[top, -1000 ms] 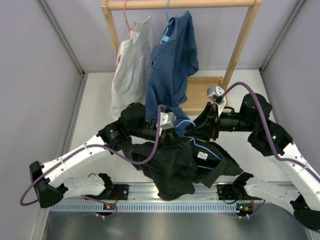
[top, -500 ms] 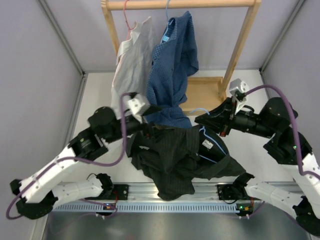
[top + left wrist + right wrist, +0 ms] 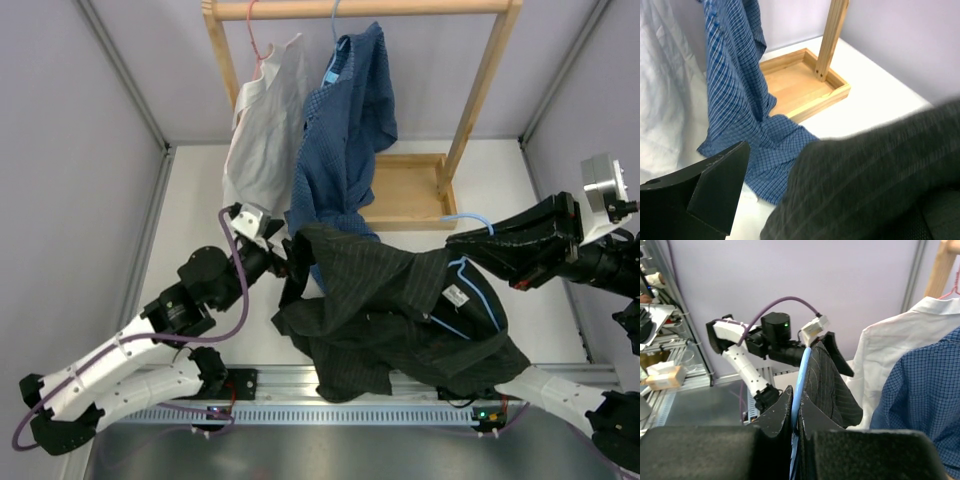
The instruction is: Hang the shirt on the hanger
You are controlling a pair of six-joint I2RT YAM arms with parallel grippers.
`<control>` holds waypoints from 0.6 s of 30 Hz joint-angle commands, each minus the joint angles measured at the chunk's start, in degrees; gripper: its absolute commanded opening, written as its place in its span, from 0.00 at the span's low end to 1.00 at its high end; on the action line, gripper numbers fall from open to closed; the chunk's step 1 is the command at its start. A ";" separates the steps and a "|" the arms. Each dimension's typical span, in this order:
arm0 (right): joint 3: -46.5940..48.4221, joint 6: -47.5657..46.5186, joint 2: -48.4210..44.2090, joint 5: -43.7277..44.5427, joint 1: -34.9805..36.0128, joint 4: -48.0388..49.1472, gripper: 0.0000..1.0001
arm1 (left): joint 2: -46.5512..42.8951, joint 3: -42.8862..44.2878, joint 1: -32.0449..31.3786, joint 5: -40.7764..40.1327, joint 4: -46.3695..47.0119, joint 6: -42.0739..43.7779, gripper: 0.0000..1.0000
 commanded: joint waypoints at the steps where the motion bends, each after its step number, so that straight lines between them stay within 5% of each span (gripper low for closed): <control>1: 2.84 1.91 1.91 -4.22 0.38 -1.42 0.00 | 2.17 0.94 0.07 1.06 11.41 0.09 0.97; 2: 3.71 1.91 2.00 -3.78 0.29 -2.12 0.00 | 2.87 1.38 0.07 3.27 11.85 0.36 0.95; 5: 5.47 0.69 2.17 -1.07 0.38 -4.92 0.00 | 4.90 2.35 -0.01 4.79 12.91 -0.25 0.34; 6: 6.00 -0.01 2.26 0.34 0.38 -6.24 0.00 | 5.34 2.53 0.07 2.17 11.69 -1.82 0.00; 11: 6.89 -7.31 0.16 15.96 0.38 -15.21 0.00 | 3.06 5.16 -0.01 -36.51 -5.16 -16.13 0.00; 18: 0.82 -8.19 -4.33 19.87 0.38 -14.96 0.00 | -2.66 2.70 0.07 -39.88 -10.47 -20.91 0.00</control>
